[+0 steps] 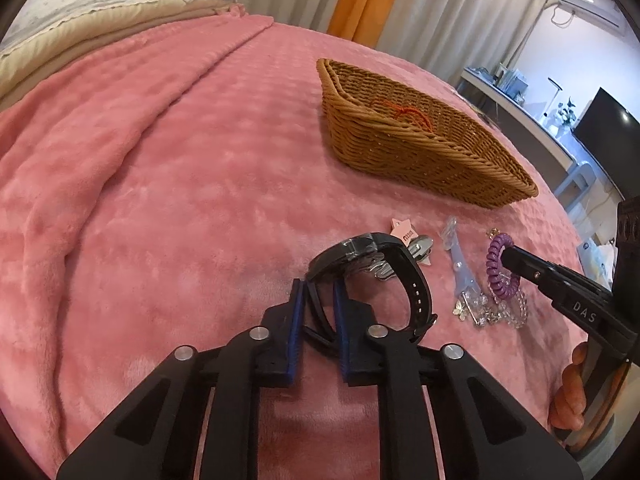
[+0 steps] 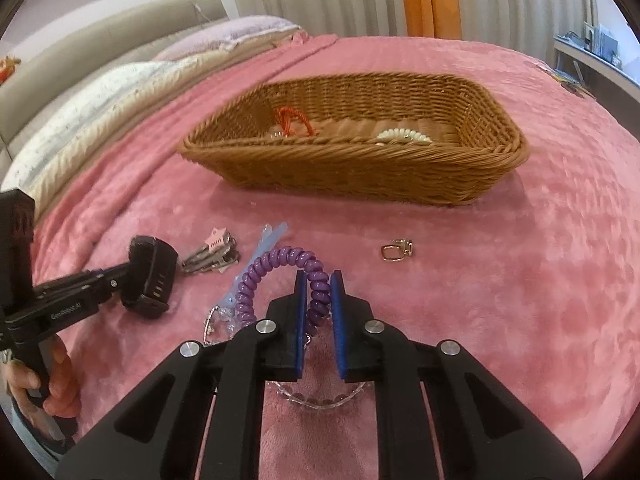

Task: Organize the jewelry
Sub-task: 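Grasp the black watch with left tool while right tool grasps purple coil bracelet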

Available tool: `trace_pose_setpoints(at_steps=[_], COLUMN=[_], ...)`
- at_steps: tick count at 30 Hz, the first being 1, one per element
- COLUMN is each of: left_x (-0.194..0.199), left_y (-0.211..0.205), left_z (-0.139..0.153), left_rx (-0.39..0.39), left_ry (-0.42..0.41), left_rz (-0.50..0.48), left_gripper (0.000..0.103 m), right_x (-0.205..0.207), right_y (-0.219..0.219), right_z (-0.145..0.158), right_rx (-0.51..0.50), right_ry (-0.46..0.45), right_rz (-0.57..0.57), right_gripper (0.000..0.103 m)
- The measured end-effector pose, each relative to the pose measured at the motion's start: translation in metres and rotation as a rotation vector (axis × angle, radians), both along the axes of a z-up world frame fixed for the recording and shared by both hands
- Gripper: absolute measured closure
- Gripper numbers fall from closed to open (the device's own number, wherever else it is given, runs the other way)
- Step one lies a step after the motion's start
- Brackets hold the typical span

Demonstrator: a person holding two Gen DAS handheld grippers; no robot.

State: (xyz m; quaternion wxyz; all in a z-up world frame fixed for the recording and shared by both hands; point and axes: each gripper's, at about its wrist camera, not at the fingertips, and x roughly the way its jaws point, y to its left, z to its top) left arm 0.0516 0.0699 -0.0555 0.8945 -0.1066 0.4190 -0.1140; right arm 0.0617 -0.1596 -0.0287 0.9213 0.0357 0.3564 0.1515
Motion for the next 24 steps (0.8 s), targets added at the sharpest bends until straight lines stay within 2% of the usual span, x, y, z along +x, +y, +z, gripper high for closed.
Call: trace_pose_setpoints(at_steps=[7, 11, 13, 14, 16, 20, 24], left_x=[-0.008, -0.016, -0.020, -0.022, -0.023, -0.018, -0.015], left_y=[-0.003, -0.001, -0.003, -0.004, -0.005, -0.005, 0.007], left_z=[0.007, 0.020, 0.027, 0.029, 0.034, 0.030, 0.018], left_rx=[0.004, -0.035, -0.047, -0.053, -0.057, -0.031, -0.075], left_ry=[-0.047, -0.110, -0.141, -0.149, -0.167, -0.121, -0.048], left_rz=[0.001, -0.010, -0.018, -0.022, -0.024, -0.020, -0.023], left_gripper=[0.093, 0.093, 0.096, 0.102, 0.103, 0.103, 0.101], right_x=[-0.010, -0.016, -0.019, -0.020, -0.023, -0.020, -0.020], right_y=[-0.008, -0.014, -0.016, -0.018, -0.022, -0.023, -0.024], right_z=[0.010, 0.016, 0.020, 0.021, 0.024, 0.021, 0.021], right_rx=[0.053, 0.089, 0.107, 0.116, 0.134, 0.141, 0.145], right_ry=[-0.060, -0.100, -0.119, -0.129, -0.142, -0.125, -0.125], right_rz=[0.009, 0.012, 0.016, 0.017, 0.020, 0.020, 0.024], right_gripper=[0.094, 0.094, 0.094, 0.094, 0.094, 0.094, 0.094])
